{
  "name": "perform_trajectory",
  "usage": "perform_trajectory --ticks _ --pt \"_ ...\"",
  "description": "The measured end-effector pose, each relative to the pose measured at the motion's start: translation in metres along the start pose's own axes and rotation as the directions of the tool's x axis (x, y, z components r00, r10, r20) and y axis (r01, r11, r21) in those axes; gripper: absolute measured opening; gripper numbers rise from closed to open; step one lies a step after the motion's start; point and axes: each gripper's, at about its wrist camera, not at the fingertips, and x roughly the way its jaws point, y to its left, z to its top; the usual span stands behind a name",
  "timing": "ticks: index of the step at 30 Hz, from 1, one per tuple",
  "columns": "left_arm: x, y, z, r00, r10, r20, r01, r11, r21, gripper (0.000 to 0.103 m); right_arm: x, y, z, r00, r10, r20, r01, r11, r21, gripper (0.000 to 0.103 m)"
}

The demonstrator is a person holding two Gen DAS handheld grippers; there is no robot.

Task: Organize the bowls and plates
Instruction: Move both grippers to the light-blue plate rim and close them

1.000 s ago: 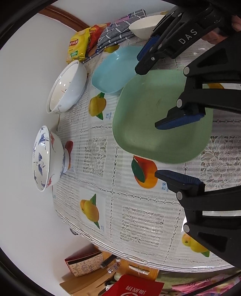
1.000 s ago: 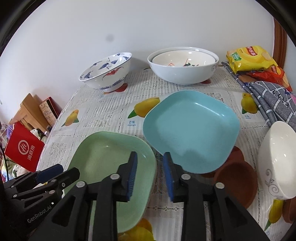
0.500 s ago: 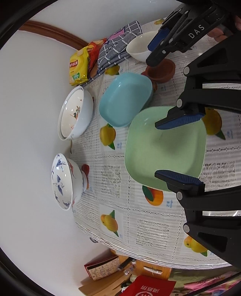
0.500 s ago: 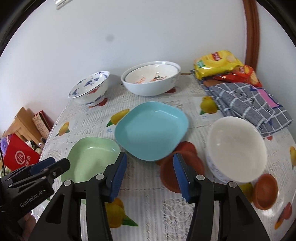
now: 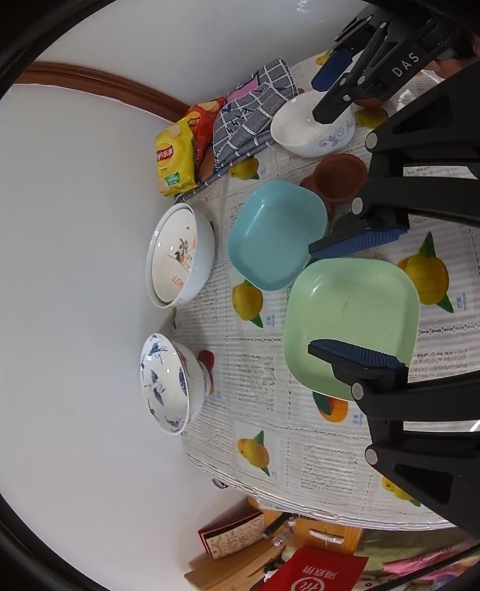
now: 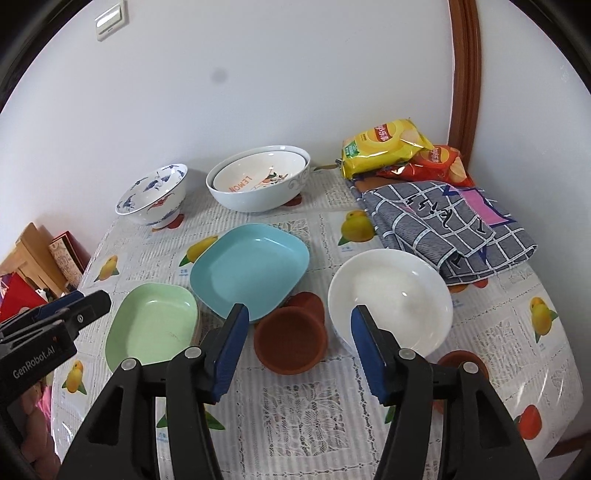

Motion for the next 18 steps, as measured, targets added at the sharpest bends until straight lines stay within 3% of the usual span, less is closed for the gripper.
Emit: perform_trajectory --ticks 12,18 --pt "0.017 -0.006 0.022 1.000 0.011 -0.028 -0.011 1.000 0.004 0.044 0.011 -0.010 0.024 1.000 0.015 -0.009 -0.015 1.000 0.013 0.057" --pt "0.035 -0.006 0.034 0.999 0.038 -0.029 -0.038 0.999 0.018 0.057 0.030 -0.004 0.039 0.999 0.051 -0.010 -0.051 0.999 -0.001 0.057"
